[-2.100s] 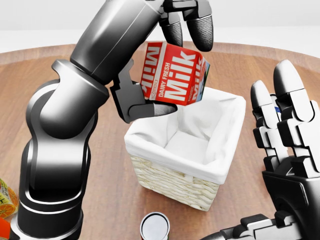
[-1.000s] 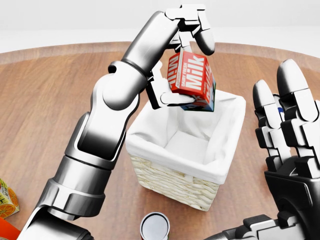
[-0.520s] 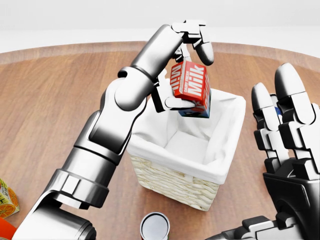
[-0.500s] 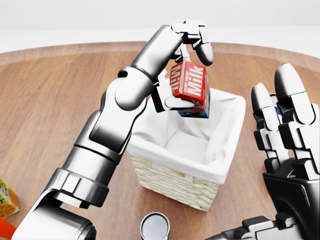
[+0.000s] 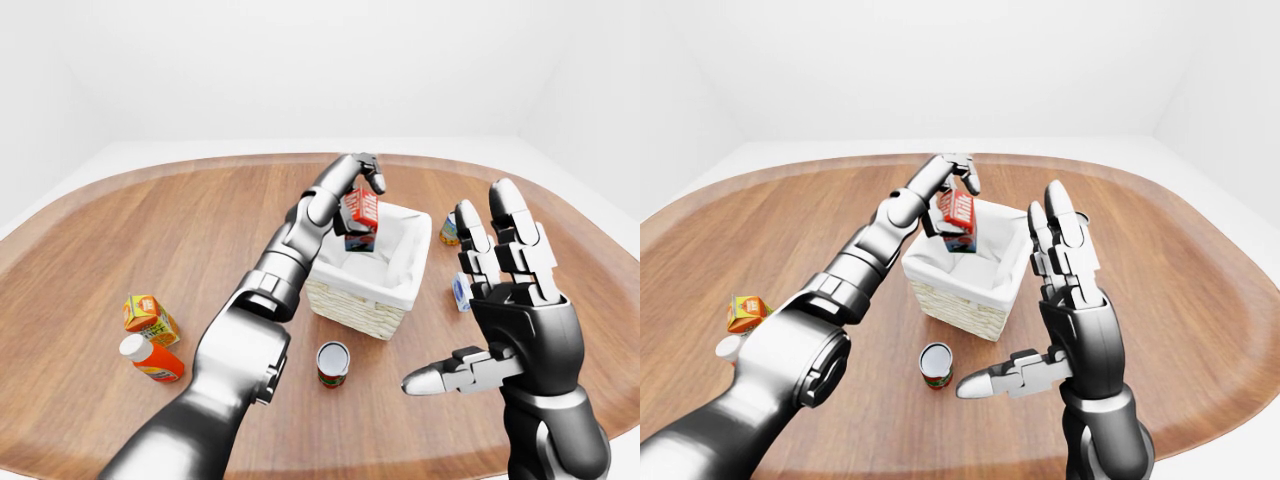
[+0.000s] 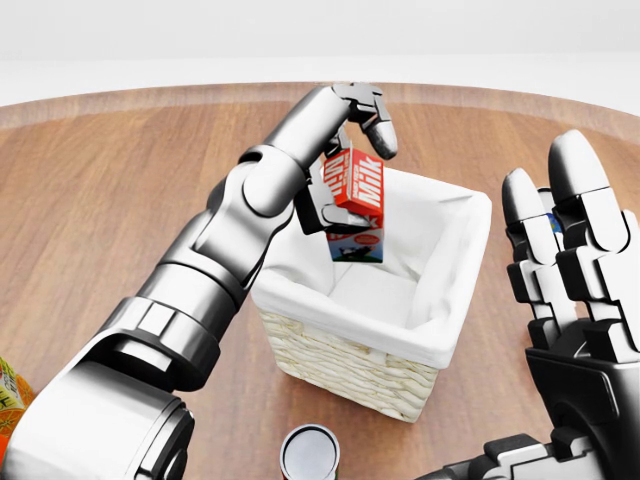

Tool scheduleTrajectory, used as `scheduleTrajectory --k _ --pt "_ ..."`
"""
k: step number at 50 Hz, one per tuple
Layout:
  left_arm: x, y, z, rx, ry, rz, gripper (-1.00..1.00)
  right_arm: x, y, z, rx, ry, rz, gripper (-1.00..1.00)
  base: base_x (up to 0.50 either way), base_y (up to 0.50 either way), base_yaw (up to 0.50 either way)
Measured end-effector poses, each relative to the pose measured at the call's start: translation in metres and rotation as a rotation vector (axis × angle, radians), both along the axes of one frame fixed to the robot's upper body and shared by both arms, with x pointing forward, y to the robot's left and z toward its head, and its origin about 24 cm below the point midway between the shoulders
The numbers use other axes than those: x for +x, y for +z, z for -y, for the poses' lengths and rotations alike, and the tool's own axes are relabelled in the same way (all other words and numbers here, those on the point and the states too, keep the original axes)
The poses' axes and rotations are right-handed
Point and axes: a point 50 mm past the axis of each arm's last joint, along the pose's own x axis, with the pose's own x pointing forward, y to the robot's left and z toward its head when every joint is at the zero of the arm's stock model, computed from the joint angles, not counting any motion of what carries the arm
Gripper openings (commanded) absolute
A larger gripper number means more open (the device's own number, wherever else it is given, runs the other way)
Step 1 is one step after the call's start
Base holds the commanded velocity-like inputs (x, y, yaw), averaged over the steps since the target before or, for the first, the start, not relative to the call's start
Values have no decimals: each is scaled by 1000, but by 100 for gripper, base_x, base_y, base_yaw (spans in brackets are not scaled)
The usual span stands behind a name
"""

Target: Pick the milk and place it in the basket.

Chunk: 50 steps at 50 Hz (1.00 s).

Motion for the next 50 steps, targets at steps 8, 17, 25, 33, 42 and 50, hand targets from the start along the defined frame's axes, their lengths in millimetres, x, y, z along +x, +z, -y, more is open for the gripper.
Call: scheduleTrajectory --k 8,17,25,33,42,50 --pt "2 -8 -3 30 27 -31 -100 0 0 0 0 0 1 100 0 0 0" --pt "3 -8 -2 8 50 -32 -100 0 1 0 0 1 2 100 0 0 0" --pt "3 -1 1 -41 67 -10 -100 0 1 0 0 2 1 100 0 0 0" --pt "2 -3 3 -48 82 -9 -100 0 0 0 0 2 0 100 0 0 0" --pt "1 -9 6 -41 88 -19 -100 0 0 0 1 3 0 100 0 0 0" --pt "-1 -17 8 -32 92 -34 -100 0 -1 0 1 4 -1 100 0 0 0"
